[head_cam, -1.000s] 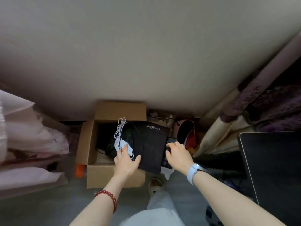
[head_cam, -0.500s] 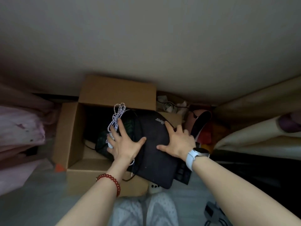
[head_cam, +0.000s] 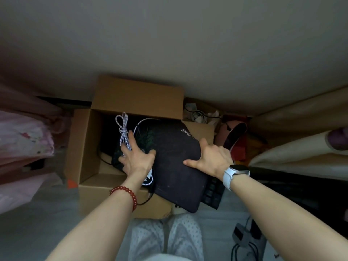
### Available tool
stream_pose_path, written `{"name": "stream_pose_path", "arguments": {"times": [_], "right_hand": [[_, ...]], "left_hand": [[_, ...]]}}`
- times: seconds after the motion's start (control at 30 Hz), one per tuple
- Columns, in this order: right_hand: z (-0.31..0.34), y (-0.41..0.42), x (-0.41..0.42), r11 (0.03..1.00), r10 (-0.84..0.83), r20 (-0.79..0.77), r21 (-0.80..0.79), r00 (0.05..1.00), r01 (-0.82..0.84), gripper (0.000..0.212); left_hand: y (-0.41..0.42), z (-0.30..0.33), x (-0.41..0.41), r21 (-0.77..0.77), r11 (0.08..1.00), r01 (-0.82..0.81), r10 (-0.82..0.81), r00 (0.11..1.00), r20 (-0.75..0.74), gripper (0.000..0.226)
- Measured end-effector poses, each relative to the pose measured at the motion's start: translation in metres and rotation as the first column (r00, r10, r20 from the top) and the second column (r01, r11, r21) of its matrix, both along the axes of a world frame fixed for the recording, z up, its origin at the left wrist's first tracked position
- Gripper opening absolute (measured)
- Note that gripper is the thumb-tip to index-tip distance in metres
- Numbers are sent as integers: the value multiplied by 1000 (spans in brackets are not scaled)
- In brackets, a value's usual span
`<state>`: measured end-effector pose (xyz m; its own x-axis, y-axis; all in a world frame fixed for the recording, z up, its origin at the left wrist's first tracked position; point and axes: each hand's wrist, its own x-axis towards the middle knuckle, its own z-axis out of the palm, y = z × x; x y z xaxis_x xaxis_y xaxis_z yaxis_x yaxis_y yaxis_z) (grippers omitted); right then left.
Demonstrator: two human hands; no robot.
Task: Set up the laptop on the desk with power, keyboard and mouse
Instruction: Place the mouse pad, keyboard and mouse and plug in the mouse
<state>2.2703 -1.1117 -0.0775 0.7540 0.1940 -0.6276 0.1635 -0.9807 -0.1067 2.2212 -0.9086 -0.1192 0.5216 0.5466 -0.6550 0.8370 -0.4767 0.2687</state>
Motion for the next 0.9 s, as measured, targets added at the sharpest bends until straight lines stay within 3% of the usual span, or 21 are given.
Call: {"name": "stream_pose_path", "arguments": {"times": [0.2,0.5,0.9], "right_hand": [[-1,-1,-6,999,-14,147,30,989,9,74],[27,-1,-20,1000,-26,199,19,980,22,75],[140,-24,-41,986,163,354,-24,921,-166,61]], "left_hand": [[6,1,-10,14,998,64,-65,997,51,83],[6,45,-31,-2,979,202,-198,963,182,75],[11,164,-61,141,944,297,-328,869,370,66]]}}
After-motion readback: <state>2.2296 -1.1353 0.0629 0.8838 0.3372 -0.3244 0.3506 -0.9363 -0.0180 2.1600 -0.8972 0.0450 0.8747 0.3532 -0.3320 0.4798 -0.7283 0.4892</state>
